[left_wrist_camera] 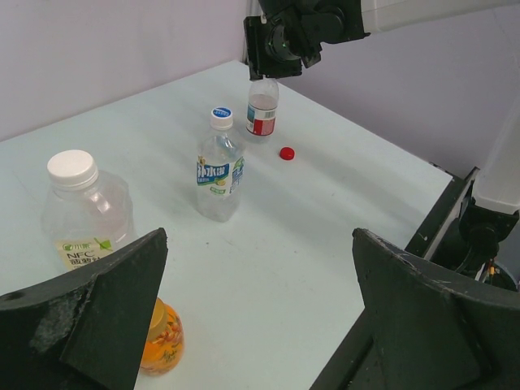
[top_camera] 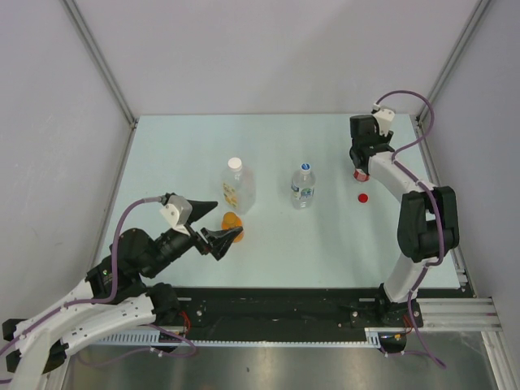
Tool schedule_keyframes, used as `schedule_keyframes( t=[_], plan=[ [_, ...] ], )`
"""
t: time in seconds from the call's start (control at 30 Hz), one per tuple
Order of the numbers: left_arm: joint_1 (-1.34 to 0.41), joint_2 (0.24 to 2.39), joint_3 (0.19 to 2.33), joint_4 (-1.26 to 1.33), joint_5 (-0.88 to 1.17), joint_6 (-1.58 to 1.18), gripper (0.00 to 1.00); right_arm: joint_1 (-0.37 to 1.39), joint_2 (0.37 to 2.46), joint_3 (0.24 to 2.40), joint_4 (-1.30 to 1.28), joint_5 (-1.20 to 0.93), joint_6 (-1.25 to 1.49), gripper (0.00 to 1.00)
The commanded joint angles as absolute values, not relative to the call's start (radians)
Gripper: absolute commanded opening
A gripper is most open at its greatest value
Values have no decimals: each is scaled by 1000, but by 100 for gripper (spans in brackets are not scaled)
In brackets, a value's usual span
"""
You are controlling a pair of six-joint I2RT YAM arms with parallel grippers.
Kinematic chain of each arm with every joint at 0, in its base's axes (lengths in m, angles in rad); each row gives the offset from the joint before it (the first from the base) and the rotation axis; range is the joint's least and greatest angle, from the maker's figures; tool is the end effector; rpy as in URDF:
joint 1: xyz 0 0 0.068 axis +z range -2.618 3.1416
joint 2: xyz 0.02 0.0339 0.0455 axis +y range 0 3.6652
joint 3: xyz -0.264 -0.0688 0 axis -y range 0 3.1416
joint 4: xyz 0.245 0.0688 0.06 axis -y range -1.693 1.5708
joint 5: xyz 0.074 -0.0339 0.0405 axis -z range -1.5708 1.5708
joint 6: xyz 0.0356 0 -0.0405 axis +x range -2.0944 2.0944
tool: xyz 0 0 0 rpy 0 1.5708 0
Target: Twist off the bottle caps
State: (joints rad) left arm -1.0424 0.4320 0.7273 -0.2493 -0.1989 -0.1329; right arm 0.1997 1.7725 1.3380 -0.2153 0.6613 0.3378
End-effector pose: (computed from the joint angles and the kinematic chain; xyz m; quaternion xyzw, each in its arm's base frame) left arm 0.0595 -0.0880 0.3577 0.2374 0.6489 -0.3419 0.6369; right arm 0.3980 0.0583 0.2617 0.2024 0.8353 -0.1688 0.4825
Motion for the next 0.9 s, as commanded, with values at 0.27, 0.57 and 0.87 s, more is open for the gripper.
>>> schedule_keyframes(
  t=[0.27,0.57,0.87],
  plan=[
    [-1042,443,721,-215,-186,-150,100,201,1678,1336,-229,647,339,63],
    [-1042,443,719,-216,-181,-153,100,209,1635,1336,-252,640,331,64],
    [-1040,449,730,-219,-198,-150,100,271,1456,1336,-345,698,307,65]
  ],
)
